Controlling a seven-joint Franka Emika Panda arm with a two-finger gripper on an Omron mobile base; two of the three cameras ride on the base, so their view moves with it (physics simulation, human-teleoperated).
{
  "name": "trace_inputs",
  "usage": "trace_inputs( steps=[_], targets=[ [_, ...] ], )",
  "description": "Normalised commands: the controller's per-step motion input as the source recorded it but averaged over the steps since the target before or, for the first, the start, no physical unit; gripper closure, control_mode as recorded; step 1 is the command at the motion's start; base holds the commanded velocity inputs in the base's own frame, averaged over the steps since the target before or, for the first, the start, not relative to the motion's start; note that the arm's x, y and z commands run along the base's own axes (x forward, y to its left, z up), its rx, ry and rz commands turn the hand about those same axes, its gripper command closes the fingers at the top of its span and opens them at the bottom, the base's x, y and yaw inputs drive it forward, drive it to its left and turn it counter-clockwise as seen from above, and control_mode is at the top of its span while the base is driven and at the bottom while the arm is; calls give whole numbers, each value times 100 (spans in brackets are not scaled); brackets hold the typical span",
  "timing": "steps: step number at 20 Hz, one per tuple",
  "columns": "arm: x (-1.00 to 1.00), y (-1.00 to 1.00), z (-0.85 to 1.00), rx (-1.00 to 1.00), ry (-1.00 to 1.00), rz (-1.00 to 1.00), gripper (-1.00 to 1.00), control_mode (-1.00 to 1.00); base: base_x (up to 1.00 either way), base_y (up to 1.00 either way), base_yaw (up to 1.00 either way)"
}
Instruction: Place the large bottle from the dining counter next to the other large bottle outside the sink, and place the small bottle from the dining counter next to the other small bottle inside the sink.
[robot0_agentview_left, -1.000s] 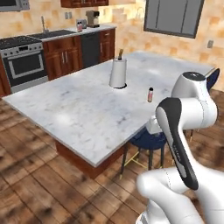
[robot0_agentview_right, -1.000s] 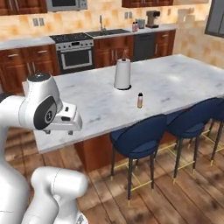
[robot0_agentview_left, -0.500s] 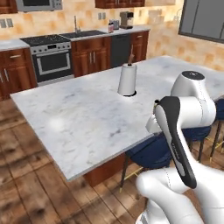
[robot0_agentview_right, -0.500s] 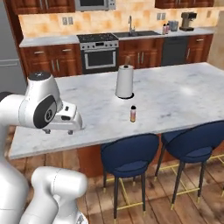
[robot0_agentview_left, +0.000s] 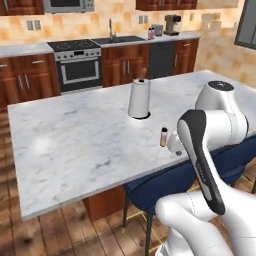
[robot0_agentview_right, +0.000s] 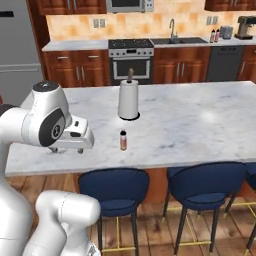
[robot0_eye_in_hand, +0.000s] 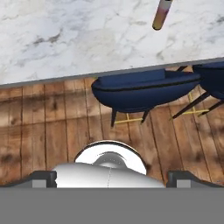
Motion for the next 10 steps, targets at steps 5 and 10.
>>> trace_inputs(
  steps=[5,10],
  targets=[
    [0,0,0,0,0,0,-100,100,28,-66,31],
    [0,0,0,0,0,0,-100,100,30,-64,24]
  ],
)
